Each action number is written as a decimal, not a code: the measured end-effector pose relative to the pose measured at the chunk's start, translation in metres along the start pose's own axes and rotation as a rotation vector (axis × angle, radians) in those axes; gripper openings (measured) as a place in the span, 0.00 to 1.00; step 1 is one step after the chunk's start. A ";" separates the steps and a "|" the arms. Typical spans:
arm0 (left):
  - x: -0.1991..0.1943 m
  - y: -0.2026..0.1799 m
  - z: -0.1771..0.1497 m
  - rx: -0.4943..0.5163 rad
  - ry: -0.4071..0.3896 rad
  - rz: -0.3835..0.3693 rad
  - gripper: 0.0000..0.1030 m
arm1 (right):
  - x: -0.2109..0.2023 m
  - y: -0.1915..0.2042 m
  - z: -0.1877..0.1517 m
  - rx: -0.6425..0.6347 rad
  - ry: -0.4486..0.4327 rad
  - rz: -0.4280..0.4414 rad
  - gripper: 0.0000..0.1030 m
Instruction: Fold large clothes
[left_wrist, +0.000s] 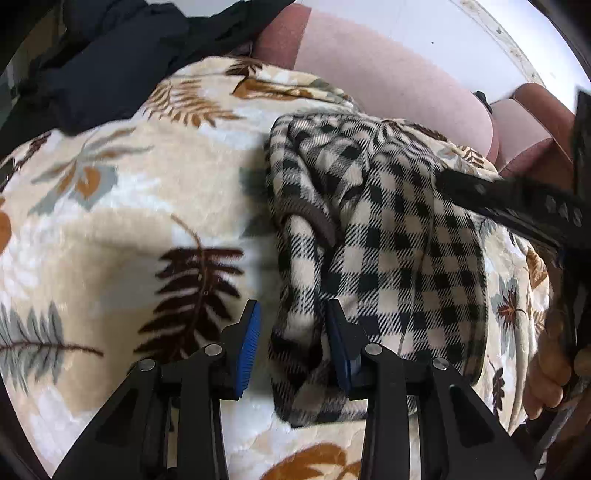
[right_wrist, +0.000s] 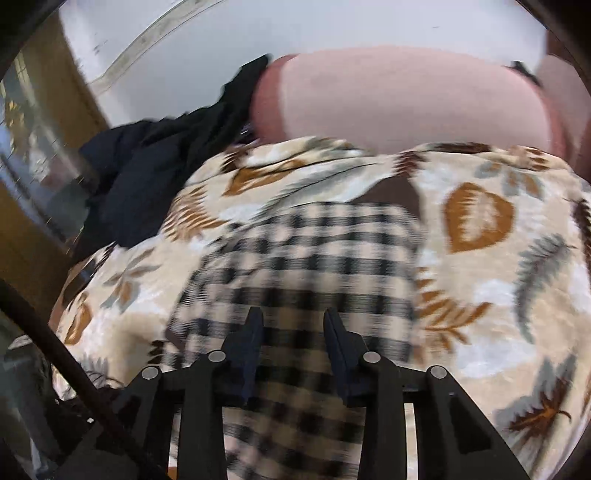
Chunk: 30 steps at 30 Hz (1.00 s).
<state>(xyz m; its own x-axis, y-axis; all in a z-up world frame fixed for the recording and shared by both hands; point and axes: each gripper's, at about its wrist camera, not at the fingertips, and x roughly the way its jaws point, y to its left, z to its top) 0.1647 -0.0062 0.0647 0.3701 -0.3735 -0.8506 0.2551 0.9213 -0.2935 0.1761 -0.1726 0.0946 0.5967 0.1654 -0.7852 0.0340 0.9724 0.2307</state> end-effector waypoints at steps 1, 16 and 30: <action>0.000 0.000 -0.003 0.001 0.004 0.000 0.34 | 0.008 0.008 0.002 -0.009 0.017 0.013 0.36; 0.001 0.007 -0.029 0.015 -0.007 -0.019 0.34 | 0.126 0.061 0.033 -0.065 0.218 -0.032 0.38; -0.031 0.004 -0.014 -0.006 -0.070 -0.055 0.32 | -0.017 0.022 -0.030 -0.120 0.021 -0.053 0.39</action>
<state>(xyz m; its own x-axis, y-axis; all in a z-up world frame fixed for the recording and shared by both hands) 0.1420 0.0111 0.0837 0.4171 -0.4299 -0.8008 0.2716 0.8997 -0.3416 0.1431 -0.1489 0.0959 0.5799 0.1152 -0.8065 -0.0319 0.9924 0.1188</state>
